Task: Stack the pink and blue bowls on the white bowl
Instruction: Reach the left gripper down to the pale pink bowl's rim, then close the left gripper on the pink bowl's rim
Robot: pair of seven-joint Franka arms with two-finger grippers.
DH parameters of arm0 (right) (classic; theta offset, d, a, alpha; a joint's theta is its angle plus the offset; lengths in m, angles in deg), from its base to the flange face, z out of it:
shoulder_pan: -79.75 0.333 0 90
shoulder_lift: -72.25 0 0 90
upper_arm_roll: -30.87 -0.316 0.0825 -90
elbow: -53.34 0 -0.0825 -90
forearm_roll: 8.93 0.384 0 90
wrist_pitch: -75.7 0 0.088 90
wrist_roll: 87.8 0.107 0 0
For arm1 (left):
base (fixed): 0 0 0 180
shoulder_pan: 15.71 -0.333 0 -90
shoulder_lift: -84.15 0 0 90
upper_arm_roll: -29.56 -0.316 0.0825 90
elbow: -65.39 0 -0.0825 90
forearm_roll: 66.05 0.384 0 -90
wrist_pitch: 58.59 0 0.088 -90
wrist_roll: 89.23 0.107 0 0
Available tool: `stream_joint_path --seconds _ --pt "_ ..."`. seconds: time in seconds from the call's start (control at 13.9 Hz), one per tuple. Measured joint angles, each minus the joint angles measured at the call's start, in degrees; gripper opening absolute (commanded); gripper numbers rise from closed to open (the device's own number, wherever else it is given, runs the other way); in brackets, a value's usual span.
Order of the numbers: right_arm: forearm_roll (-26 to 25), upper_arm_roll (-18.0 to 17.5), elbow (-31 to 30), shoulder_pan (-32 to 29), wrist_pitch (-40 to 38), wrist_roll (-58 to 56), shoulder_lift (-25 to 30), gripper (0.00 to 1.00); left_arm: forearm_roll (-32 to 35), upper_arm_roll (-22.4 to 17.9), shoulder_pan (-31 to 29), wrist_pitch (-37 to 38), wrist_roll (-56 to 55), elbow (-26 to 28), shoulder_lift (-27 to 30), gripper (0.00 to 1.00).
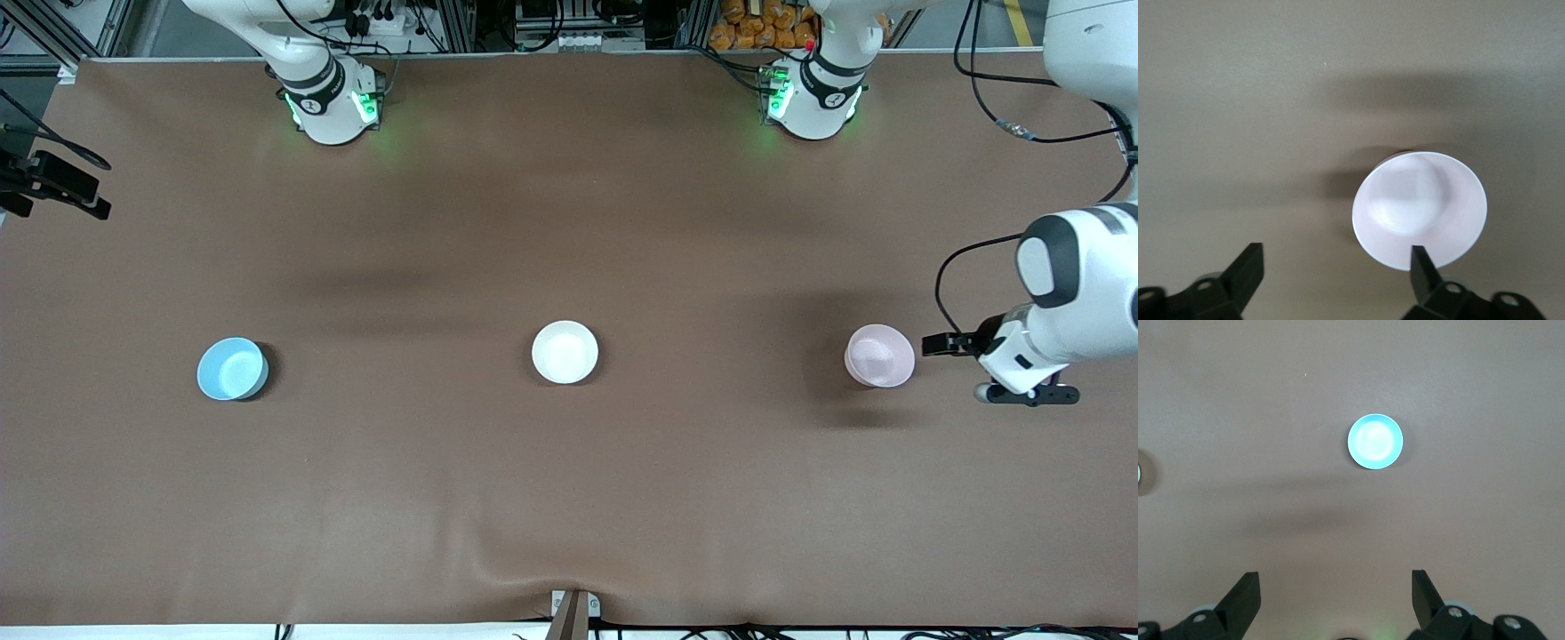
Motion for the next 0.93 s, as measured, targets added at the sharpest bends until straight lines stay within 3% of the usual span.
stream_joint_path --seconds 0.43,0.72,0.86,0.93 --pt "0.00 0.00 0.00 0.00 -0.01 0.00 0.00 1.00 0.00 0.03 -0.02 -6.74 0.00 2.98 -2.98 0.71" --pt "0.00 0.00 0.00 0.00 -0.02 0.01 0.00 1.00 0.00 0.16 -0.04 -9.53 0.02 3.12 -5.88 0.51" --pt "0.00 0.00 0.00 0.00 -0.02 0.01 0.00 1.00 0.00 0.37 -0.04 -9.57 0.04 3.12 -5.92 0.35" --pt "0.00 0.00 0.00 0.00 -0.02 0.01 0.00 1.00 0.00 0.49 -0.02 -9.57 0.04 3.12 -5.92 0.34"
